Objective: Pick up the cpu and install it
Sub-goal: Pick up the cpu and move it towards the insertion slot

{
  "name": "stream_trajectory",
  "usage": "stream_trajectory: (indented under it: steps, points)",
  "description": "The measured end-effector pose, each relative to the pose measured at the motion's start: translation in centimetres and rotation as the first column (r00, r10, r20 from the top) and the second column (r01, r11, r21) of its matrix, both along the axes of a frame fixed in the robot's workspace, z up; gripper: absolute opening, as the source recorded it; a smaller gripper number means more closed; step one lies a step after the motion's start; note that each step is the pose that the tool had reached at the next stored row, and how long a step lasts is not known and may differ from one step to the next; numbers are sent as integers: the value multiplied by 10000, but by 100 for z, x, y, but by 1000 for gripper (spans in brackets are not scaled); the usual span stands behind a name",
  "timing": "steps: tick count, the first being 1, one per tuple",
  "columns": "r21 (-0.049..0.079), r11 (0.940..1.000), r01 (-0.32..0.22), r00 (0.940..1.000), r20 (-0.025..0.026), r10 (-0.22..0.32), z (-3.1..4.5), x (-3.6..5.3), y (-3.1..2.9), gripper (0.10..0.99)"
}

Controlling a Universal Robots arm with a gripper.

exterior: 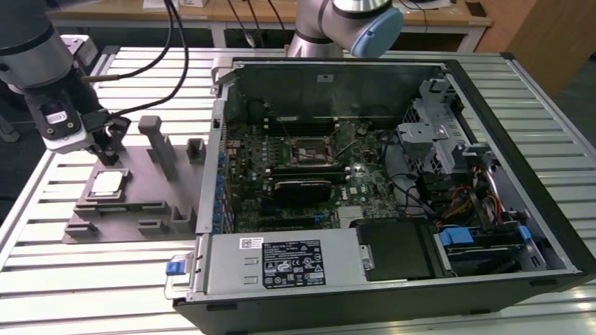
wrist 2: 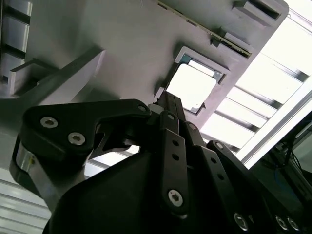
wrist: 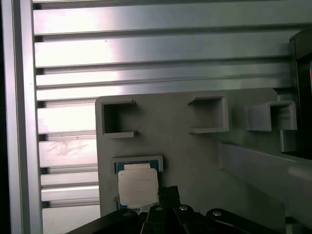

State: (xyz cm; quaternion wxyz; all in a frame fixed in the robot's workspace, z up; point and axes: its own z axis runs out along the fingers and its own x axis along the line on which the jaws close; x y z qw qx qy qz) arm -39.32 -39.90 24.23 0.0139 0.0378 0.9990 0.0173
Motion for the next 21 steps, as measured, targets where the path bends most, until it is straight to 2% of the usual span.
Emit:
stream_trajectory:
  steps: [13, 21]
  points:
    - [-1, 10000, 2, 10000, -1, -2, -215, -44, 1, 106]
    - [-11, 10000, -1, 10000, -2, 1, -296, -100, -7, 106]
